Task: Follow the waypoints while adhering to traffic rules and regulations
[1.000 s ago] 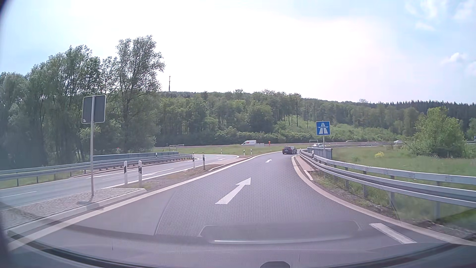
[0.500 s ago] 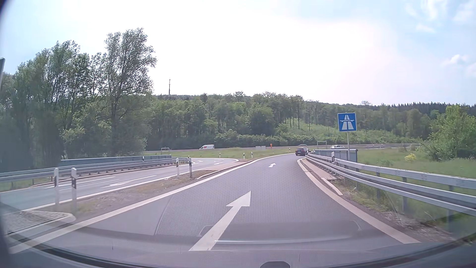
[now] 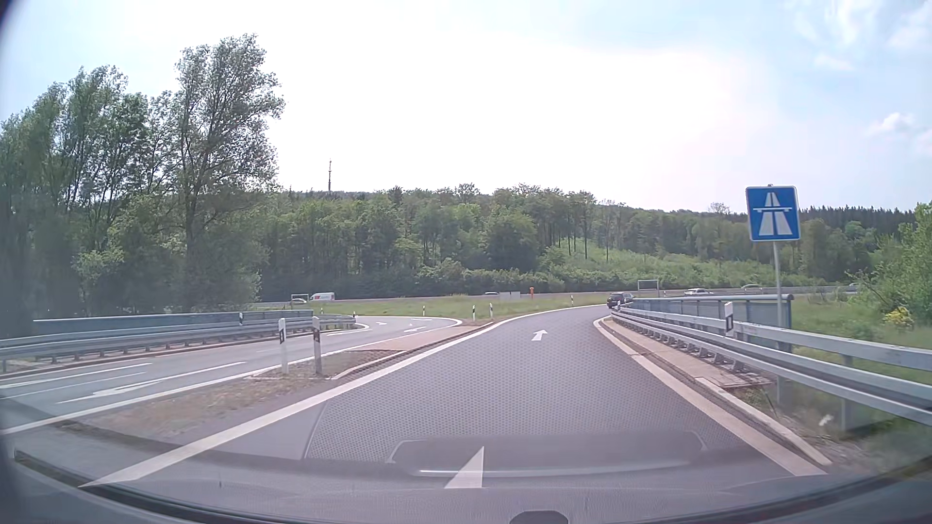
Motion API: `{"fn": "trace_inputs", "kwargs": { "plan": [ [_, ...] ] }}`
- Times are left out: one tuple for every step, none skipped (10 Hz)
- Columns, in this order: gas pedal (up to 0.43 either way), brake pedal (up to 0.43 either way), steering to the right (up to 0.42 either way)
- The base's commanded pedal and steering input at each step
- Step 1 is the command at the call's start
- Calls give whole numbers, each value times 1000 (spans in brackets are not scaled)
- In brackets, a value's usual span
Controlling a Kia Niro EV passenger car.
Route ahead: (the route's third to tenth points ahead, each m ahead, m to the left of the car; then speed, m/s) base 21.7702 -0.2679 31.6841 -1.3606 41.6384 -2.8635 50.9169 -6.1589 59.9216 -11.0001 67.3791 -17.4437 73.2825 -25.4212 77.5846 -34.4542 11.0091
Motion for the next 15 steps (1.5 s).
{"fn": "trace_inputs", "kwargs": {
  "plan": [
    [339,0,3],
    [339,0,4],
    [339,0,6],
    [339,0,10],
    [339,0,14],
    [339,0,19],
    [339,0,26],
    [339,0,31],
    [339,0,34],
    [339,0,35],
    [339,0,36],
    [339,0,40],
    [331,0,45],
    [287,0,46],
    [280,0,44]
  ]
}}
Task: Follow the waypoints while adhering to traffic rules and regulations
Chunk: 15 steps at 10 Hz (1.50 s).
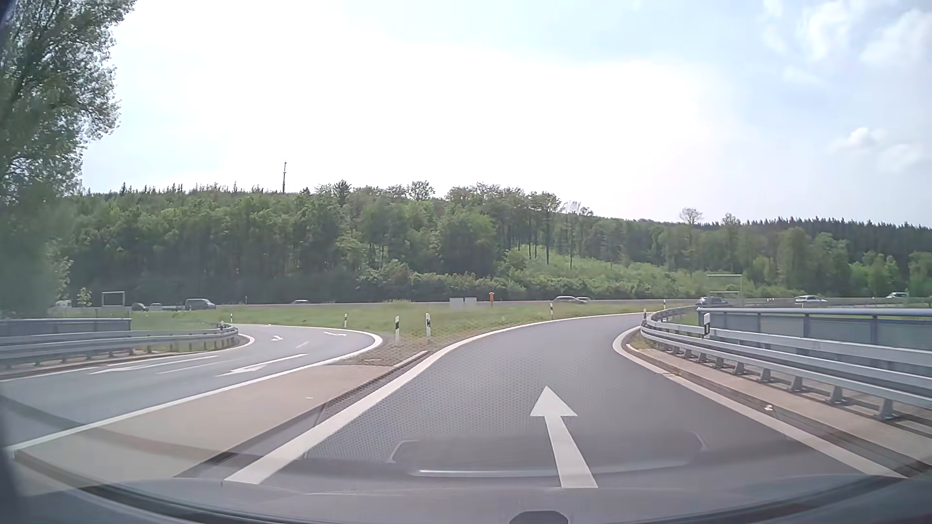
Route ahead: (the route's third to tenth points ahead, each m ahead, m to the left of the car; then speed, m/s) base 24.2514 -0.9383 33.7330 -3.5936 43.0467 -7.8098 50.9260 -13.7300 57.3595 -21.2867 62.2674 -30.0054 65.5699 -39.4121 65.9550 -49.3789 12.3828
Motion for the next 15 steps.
{"fn": "trace_inputs", "kwargs": {
  "plan": [
    [268,0,41],
    [268,0,38],
    [268,0,38],
    [260,0,38],
    [248,0,38],
    [240,0,38],
    [228,0,38],
    [228,0,39],
    [228,0,40],
    [220,0,44],
    [220,0,47],
    [220,0,51],
    [220,0,53],
    [220,0,55],
    [220,0,58]
  ]
}}
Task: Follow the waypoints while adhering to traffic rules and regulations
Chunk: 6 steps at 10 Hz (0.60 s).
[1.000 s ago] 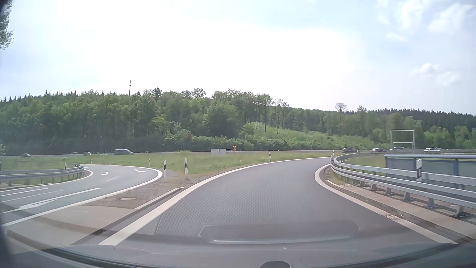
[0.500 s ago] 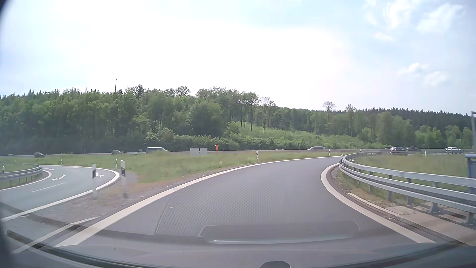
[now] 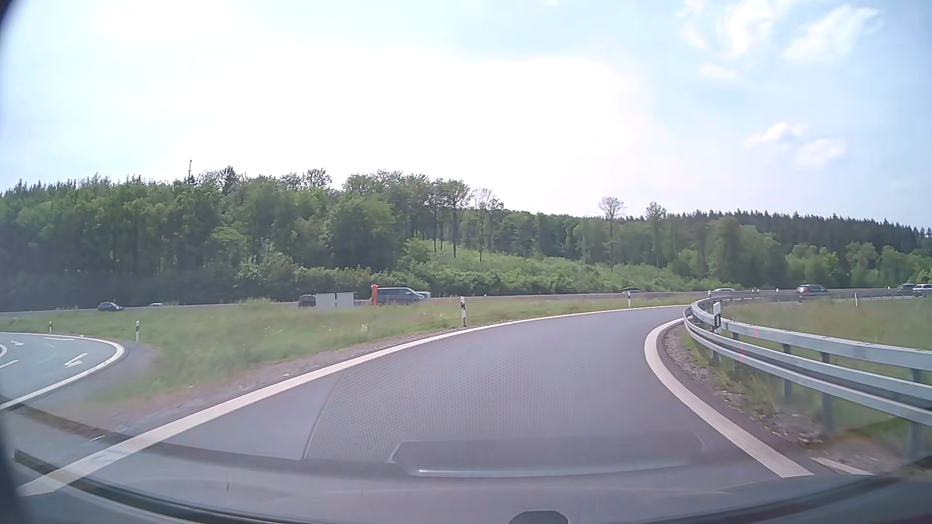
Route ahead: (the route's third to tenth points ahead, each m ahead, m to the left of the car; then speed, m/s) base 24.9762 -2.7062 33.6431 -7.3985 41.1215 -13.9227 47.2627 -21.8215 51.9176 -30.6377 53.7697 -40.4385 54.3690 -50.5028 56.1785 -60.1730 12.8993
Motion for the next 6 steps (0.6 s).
{"fn": "trace_inputs", "kwargs": {
  "plan": [
    [197,0,61],
    [169,0,62],
    [157,0,63],
    [157,0,64],
    [150,0,66],
    [150,0,70]
  ]
}}
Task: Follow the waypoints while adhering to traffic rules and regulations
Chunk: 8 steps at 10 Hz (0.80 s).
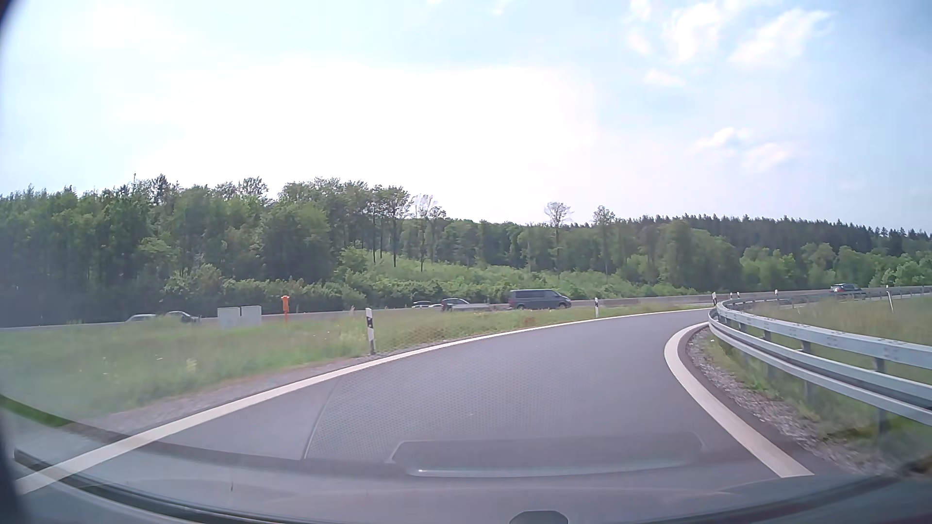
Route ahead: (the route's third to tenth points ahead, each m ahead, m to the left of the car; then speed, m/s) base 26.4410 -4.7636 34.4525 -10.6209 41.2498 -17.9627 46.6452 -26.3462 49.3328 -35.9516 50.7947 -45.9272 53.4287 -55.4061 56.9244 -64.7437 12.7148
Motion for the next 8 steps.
{"fn": "trace_inputs", "kwargs": {
  "plan": [
    [138,0,76],
    [138,0,80],
    [138,0,82],
    [138,0,82],
    [138,0,85],
    [138,0,89],
    [138,0,97],
    [138,0,104]
  ]
}}
